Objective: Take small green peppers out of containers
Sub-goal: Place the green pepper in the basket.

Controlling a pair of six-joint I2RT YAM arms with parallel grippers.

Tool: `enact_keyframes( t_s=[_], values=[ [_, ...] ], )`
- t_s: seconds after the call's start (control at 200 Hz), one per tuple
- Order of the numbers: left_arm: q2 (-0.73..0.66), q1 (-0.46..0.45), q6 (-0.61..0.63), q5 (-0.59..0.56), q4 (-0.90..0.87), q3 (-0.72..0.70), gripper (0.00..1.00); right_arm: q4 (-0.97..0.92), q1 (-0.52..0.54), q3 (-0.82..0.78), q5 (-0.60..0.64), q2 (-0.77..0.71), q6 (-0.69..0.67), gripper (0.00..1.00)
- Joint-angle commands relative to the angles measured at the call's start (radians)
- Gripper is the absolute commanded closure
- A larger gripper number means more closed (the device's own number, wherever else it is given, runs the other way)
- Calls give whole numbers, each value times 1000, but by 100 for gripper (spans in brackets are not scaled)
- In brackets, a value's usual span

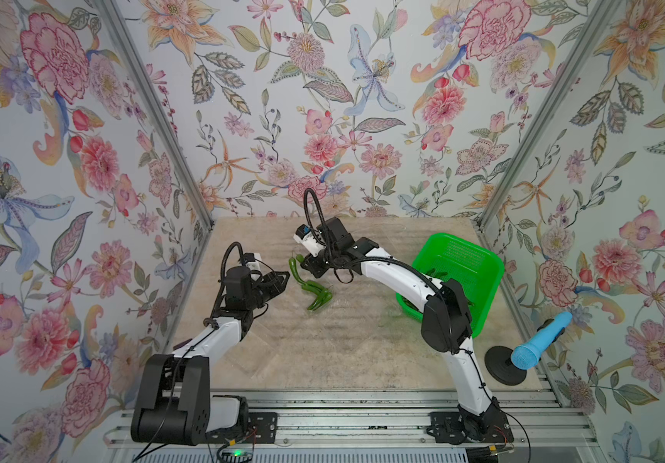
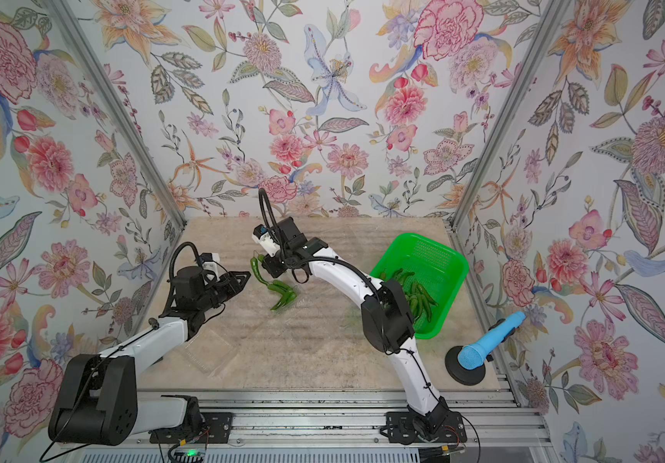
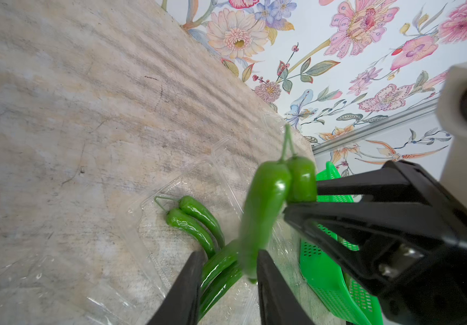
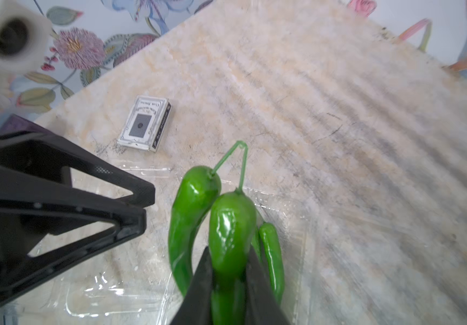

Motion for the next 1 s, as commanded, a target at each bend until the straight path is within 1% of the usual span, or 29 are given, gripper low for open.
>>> enact_keyframes(
  t_s=[0.0,0.095,0.12,0.275,0.445,0.56,0.62,0.661,0.711,0.731,0.766,0.796,0.816,0.841,0.881,0.931,0.996],
  values=[
    [-16,-32,10,-37,23,51,64,137,-60,-160,-21,-103,87,90],
    [26,-113,22,-68,30,123,64,223,-119,-327,45,-240,148,90],
    [43,-146,26,-75,30,149,64,246,-163,-382,58,-280,165,90],
    [217,-352,40,-105,65,353,64,340,-334,-688,106,-523,245,89],
    [489,-533,42,-82,78,623,64,396,-550,-957,63,-706,300,89],
    [643,-613,45,-66,43,793,65,418,-665,-1075,15,-743,322,88],
    [714,-640,44,-51,26,864,65,434,-706,-1120,-5,-734,331,87],
    [745,-652,50,-44,11,898,65,444,-719,-1144,-11,-726,333,84],
    [764,-659,52,-47,2,916,65,439,-724,-1160,3,-719,334,82],
    [766,-660,52,-51,1,916,65,436,-722,-1167,15,-721,335,80],
    [766,-660,57,-53,-1,916,64,436,-722,-1179,19,-724,339,70],
    [761,-657,66,-58,-19,913,64,428,-721,-1183,27,-731,338,56],
    [753,-654,74,-65,-27,907,64,419,-717,-1183,47,-738,339,49],
    [742,-650,84,-74,-37,897,64,406,-710,-1180,62,-750,333,44],
    [718,-639,94,-82,-45,874,64,379,-697,-1168,83,-772,319,43],
    [672,-622,99,-96,-40,824,64,350,-673,-1149,116,-803,297,44],
    [595,-588,99,-119,-24,729,64,312,-632,-1109,135,-833,256,44]
  ],
)
